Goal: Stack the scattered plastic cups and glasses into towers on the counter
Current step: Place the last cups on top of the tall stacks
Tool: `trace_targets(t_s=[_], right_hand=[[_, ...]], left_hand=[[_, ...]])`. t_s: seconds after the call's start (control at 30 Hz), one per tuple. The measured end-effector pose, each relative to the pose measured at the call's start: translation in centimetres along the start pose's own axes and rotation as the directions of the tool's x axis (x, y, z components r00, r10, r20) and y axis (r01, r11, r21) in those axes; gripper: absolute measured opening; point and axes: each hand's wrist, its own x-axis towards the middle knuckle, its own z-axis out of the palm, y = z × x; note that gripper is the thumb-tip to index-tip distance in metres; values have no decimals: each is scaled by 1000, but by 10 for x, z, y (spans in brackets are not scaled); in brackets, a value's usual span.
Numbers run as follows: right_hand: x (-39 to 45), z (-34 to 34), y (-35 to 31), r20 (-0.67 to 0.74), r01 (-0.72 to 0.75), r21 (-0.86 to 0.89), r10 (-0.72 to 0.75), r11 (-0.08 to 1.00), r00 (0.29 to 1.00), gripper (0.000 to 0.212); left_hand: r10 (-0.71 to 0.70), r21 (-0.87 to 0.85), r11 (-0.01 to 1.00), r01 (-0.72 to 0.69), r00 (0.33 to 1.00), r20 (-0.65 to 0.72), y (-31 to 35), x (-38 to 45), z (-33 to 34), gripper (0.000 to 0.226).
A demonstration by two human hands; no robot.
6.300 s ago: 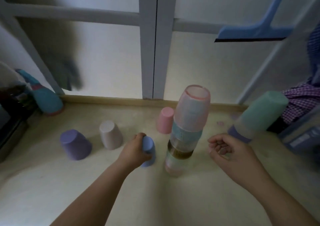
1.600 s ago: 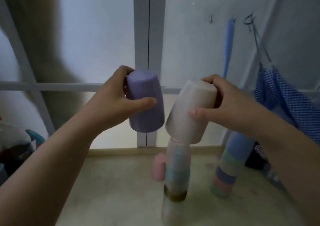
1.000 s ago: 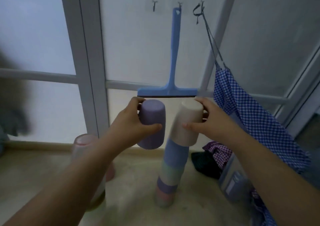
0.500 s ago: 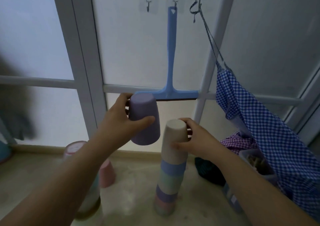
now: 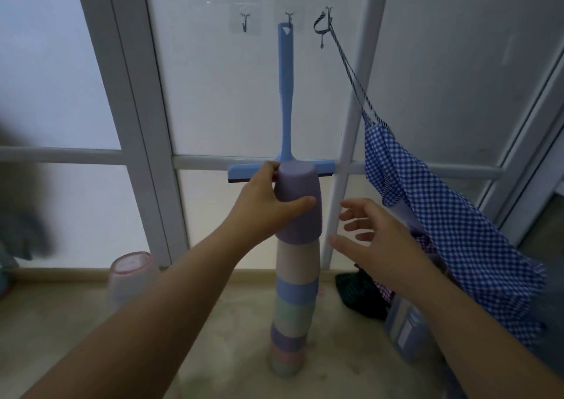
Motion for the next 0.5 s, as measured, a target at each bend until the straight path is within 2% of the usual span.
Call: trace_targets(t_s=[0.13, 0.27, 0.5], right_hand=[[-15, 1, -5, 0, 25, 42, -25, 999, 1000, 38], [-25, 13, -8, 62, 28, 88, -33, 996, 997, 30], [-27, 63, -18, 218, 5, 135, -35, 991, 975, 26]], left_hand=[[-70, 55, 996, 65, 994, 88, -17, -5, 17, 65], [-65, 93, 994, 57, 994, 89, -19, -13, 16, 65], [84, 229, 971, -68, 995, -60, -10, -41, -41, 55]])
